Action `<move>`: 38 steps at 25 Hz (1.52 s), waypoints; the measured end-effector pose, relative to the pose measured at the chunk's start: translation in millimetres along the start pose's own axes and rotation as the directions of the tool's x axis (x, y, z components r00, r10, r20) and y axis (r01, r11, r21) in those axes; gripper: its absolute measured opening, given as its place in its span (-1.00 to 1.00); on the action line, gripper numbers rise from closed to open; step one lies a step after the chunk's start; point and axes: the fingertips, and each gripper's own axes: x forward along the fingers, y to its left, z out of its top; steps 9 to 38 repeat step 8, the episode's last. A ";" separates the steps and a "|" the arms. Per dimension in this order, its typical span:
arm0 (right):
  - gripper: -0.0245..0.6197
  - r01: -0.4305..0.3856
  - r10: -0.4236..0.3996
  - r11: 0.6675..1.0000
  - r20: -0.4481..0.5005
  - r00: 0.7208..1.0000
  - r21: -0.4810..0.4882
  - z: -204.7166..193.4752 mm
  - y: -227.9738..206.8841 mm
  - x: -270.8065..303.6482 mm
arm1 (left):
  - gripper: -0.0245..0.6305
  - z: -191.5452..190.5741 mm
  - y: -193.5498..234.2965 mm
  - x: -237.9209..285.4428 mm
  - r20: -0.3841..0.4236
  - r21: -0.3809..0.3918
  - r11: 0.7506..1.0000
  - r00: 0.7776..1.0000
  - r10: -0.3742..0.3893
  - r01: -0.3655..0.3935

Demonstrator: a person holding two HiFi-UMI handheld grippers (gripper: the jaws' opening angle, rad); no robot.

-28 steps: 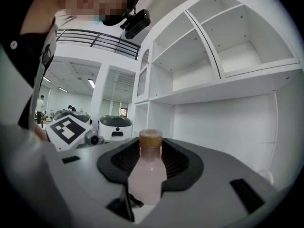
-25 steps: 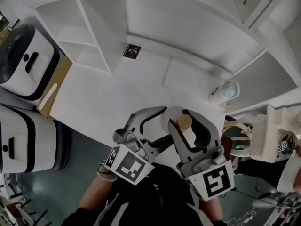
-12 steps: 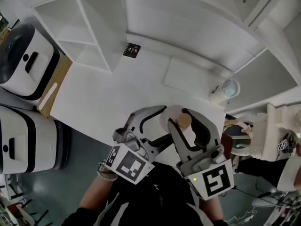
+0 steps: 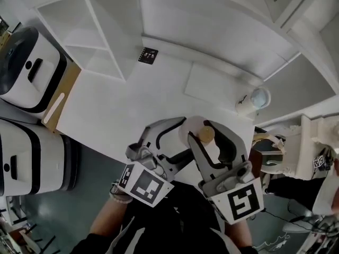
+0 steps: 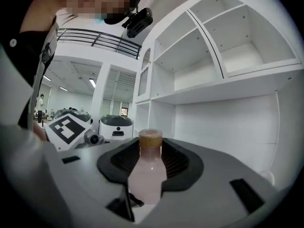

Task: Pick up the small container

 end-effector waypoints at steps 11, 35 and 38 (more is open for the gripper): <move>-0.47 -0.001 0.001 1.000 -0.001 1.000 -0.003 -0.6 -1.3 0.5 | 0.11 0.1 0.8 1.3 0.000 0.001 1.000 1.000 0.003 -0.003; -0.47 -0.001 0.001 1.000 -0.001 1.000 -0.003 -0.6 -1.3 0.5 | 0.11 0.1 0.8 1.3 0.000 0.001 1.000 1.000 0.003 -0.003; -0.47 -0.001 0.001 1.000 -0.001 1.000 -0.003 -0.6 -1.3 0.5 | 0.11 0.1 0.8 1.3 0.000 0.001 1.000 1.000 0.003 -0.003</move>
